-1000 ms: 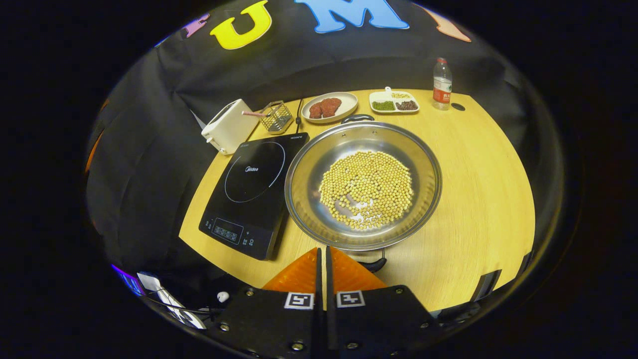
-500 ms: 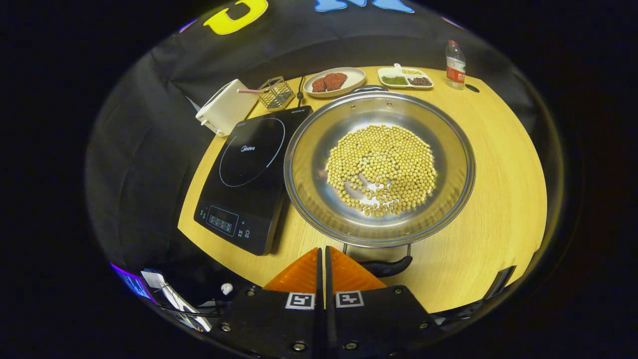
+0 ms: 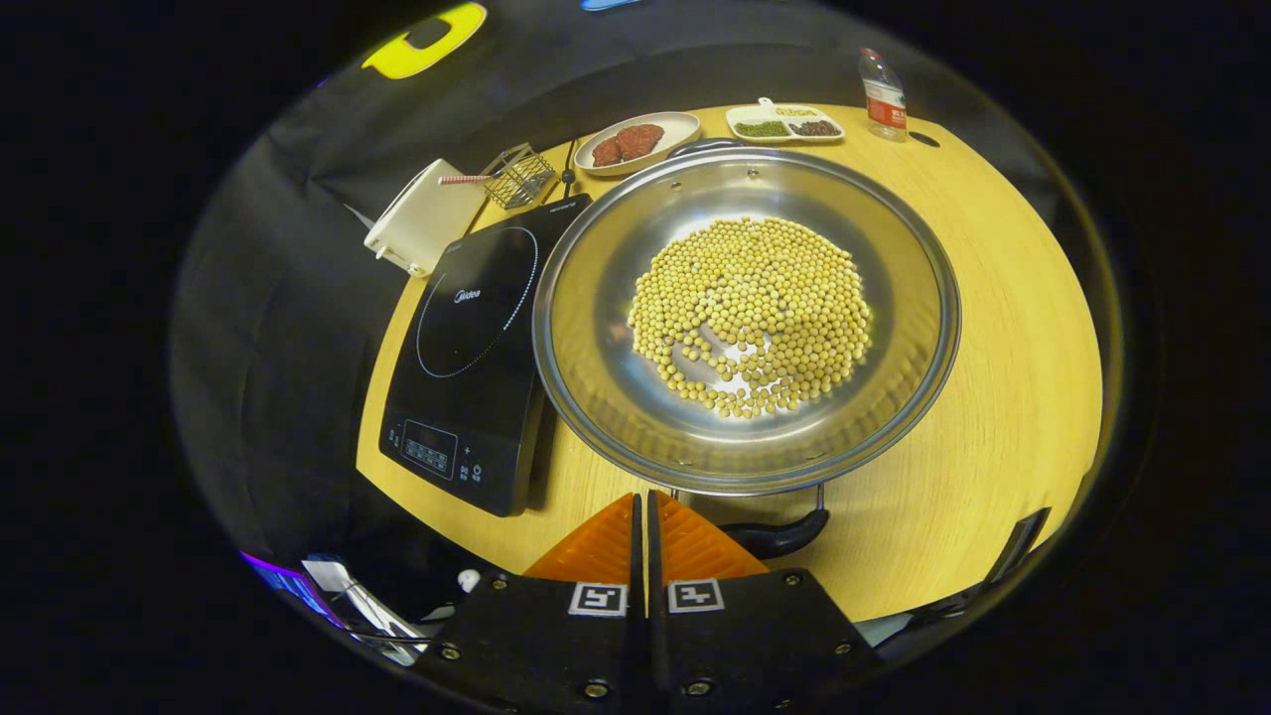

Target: First push the handle of the pot to place it horizontally, then grasp the pot with both hands and set it on the induction cooktop.

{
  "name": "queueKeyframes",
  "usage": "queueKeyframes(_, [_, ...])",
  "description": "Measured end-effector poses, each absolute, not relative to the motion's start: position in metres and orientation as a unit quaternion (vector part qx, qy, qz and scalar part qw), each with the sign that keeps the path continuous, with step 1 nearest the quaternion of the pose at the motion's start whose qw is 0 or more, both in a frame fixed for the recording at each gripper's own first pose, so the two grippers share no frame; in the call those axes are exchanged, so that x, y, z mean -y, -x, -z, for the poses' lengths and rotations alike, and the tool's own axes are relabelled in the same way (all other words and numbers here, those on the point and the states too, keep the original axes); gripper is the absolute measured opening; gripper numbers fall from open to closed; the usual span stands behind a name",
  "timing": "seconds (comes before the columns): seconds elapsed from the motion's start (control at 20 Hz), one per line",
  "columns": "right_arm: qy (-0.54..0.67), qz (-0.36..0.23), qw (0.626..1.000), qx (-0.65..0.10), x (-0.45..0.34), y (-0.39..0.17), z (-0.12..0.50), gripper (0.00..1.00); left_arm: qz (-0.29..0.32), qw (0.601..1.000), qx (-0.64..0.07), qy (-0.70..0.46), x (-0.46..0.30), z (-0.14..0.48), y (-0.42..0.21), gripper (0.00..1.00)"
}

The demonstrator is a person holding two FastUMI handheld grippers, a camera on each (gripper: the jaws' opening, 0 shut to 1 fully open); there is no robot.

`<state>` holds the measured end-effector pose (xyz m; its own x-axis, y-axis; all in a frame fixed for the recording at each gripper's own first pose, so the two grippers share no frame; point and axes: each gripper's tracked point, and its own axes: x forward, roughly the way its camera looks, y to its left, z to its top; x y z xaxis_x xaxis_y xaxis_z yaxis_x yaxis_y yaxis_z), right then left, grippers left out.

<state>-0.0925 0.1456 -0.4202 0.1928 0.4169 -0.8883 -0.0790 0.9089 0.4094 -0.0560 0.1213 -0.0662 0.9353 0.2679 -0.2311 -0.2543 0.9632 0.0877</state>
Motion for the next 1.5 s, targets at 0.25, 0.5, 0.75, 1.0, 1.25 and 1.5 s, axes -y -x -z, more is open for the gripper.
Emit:
queueKeyframes(0.25, [-0.178,-0.160,0.748,-0.619,-0.148,0.092,0.423,0.00,-0.120,0.985,-0.123,-0.030,-0.110,0.067,0.050,0.96])
queueKeyframes(0.5, [-0.188,-0.155,0.747,-0.619,-0.145,0.090,0.426,0.00,-0.110,0.986,-0.122,-0.036,-0.103,0.066,0.047,0.97])
queueKeyframes(0.75, [-0.199,-0.149,0.743,-0.621,-0.138,0.088,0.427,0.01,-0.103,0.986,-0.125,-0.032,-0.099,0.068,0.041,0.98])
queueKeyframes(1.0, [-0.211,-0.137,0.741,-0.622,-0.126,0.087,0.427,0.00,-0.092,0.987,-0.126,-0.034,-0.091,0.067,0.031,0.97])
queueKeyframes(1.25, [-0.209,-0.130,0.744,-0.621,-0.114,0.086,0.428,0.00,-0.080,0.988,-0.129,-0.032,-0.078,0.072,0.024,0.96])
queueKeyframes(1.5, [-0.205,-0.123,0.748,-0.619,-0.099,0.085,0.429,0.00,-0.074,0.988,-0.133,-0.033,-0.066,0.075,0.019,0.95])
